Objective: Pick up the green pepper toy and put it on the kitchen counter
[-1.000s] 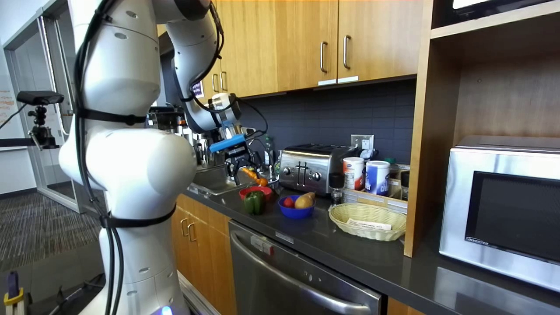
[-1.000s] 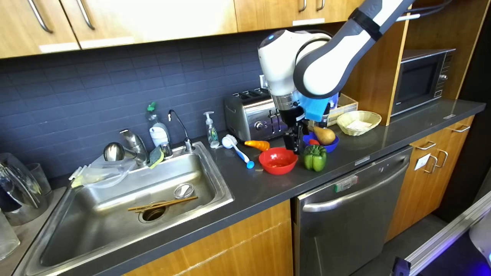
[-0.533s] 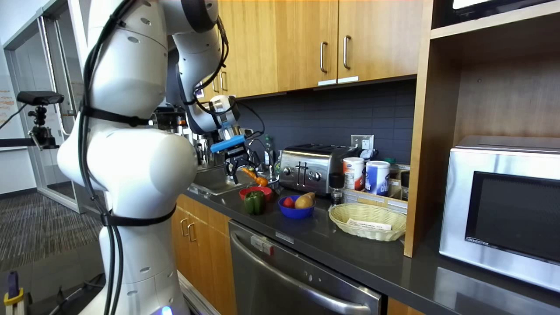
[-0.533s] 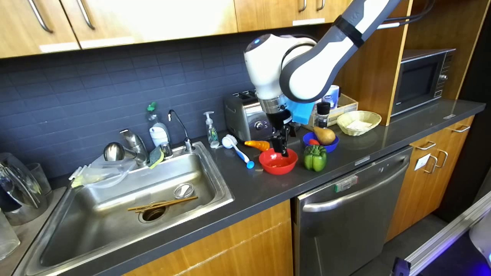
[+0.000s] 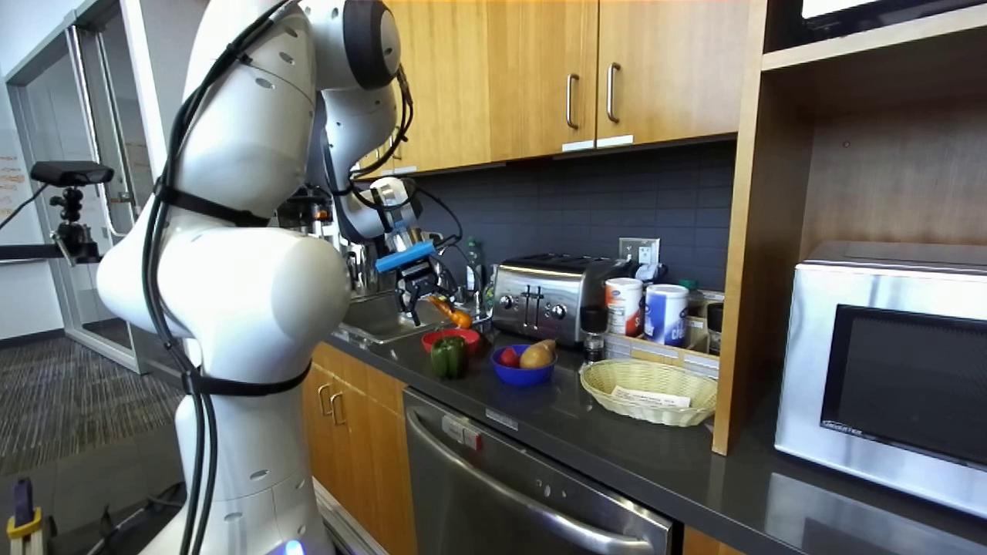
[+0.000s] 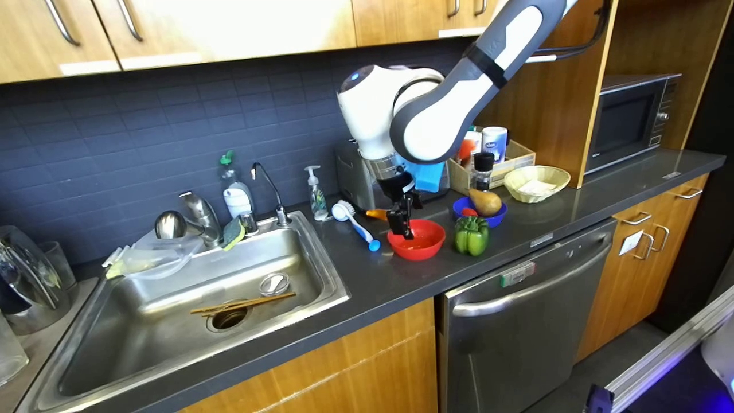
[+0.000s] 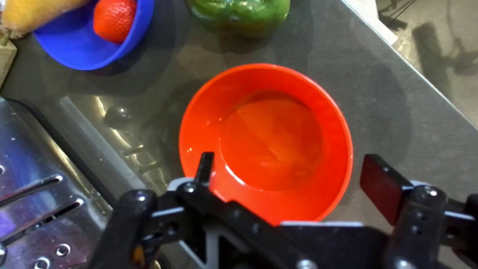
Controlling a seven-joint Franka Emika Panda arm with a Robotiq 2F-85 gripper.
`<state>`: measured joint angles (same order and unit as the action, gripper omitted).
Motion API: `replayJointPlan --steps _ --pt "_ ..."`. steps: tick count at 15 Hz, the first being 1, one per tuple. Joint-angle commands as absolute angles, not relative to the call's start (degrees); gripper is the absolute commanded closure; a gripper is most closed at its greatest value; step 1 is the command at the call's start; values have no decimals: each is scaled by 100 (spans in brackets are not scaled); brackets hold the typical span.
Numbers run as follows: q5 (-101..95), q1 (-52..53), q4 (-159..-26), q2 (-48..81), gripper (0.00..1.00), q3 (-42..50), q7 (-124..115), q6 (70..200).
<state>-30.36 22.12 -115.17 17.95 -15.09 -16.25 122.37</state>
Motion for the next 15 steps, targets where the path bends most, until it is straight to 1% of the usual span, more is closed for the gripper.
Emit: replayJointPlan --steps 1,15 --pt "-3212 2423 -11037 2050 0 -1418 -1398 11932" --pt "-3571 2622 -9912 2794 0 -1253 -873 11570"
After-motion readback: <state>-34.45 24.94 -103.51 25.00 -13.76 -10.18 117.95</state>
